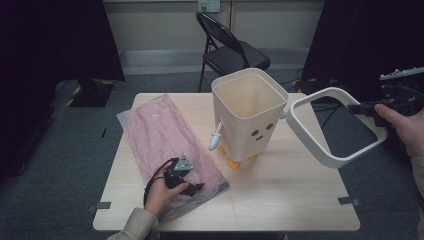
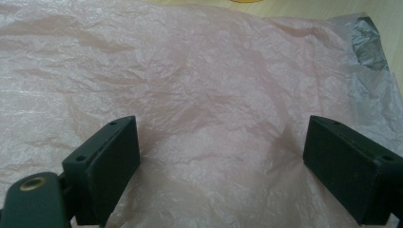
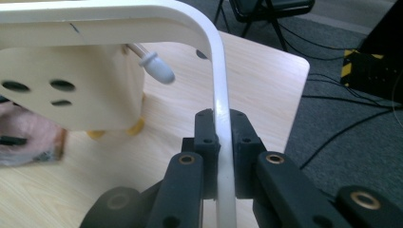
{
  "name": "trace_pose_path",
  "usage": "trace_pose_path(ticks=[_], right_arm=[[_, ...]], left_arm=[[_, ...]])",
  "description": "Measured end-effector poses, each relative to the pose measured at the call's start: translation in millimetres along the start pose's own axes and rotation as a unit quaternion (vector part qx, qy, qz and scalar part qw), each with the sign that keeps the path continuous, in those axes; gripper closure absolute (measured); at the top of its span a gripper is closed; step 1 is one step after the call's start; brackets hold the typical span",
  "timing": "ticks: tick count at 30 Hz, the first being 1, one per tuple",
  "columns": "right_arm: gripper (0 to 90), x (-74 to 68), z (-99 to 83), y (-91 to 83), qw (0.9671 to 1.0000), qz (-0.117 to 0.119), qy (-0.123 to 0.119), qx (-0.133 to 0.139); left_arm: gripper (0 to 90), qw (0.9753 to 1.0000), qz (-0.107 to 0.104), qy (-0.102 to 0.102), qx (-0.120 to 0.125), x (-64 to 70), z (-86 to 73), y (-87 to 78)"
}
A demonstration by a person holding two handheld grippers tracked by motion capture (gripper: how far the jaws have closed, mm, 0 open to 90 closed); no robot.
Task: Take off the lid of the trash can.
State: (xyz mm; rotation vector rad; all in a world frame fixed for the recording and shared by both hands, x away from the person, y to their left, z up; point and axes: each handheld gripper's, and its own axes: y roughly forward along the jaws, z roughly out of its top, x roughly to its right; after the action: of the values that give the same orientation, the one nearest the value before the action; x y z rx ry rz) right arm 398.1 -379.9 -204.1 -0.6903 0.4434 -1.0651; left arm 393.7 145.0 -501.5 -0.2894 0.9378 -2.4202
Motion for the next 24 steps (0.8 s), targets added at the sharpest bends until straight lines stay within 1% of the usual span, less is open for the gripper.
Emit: trace_pose_path(ticks=[5,6,8,9,14,17,18,21,22,24], right_arm=[[84.6,8.0,-14.4,-1.5,1.0000,-0.002,-0.001,0.003],[84.7,8.7,-17.2,-1.0,1.0000,-0.003,-0.001,-0.001],[84.6,9.9,-22.6,1.4,1.0000,-0.004,-0.005,0.003],[84.7,10.2,-25.9,3.2,1.0000,-0.004,-0.003,0.001],[84.7,12.1,-46.1,19.6,1.0000,0.000,0.000,0.000],[84.6,12.0,-60.9,34.3,1.0000,0.004,0.001,0.001],[84.6,11.2,-65.7,38.7,1.0000,0.007,0.003,0.000],[84.5,7.8,-78.1,51.2,1.0000,0.002,-0.004,-0.003],[84.5,6.2,-83.5,57.4,1.0000,0.006,-0.003,-0.003],[84.6,3.4,-91.8,67.5,0.9999,0.006,-0.002,-0.008]], left_arm=[[11.0,1.0000,0.000,0.001,-0.001,-0.1,0.0,-0.1],[11.0,1.0000,0.000,0.001,-0.001,-0.1,0.0,-0.1],[11.0,1.0000,0.001,0.001,0.000,-0.1,0.0,0.1],[11.0,1.0000,0.001,0.001,0.000,-0.1,0.0,0.1],[11.0,1.0000,0.001,0.000,0.001,0.0,-0.1,0.2],[11.0,1.0000,0.001,0.000,0.000,0.1,-0.1,0.1],[11.0,1.0000,0.001,0.001,-0.001,-0.1,-0.1,0.0],[11.0,1.0000,0.001,0.002,-0.001,-0.2,0.0,0.0],[11.0,1.0000,0.001,0.002,-0.001,-0.2,0.0,0.0],[11.0,1.0000,0.001,0.002,-0.001,-0.1,-0.1,0.0]])
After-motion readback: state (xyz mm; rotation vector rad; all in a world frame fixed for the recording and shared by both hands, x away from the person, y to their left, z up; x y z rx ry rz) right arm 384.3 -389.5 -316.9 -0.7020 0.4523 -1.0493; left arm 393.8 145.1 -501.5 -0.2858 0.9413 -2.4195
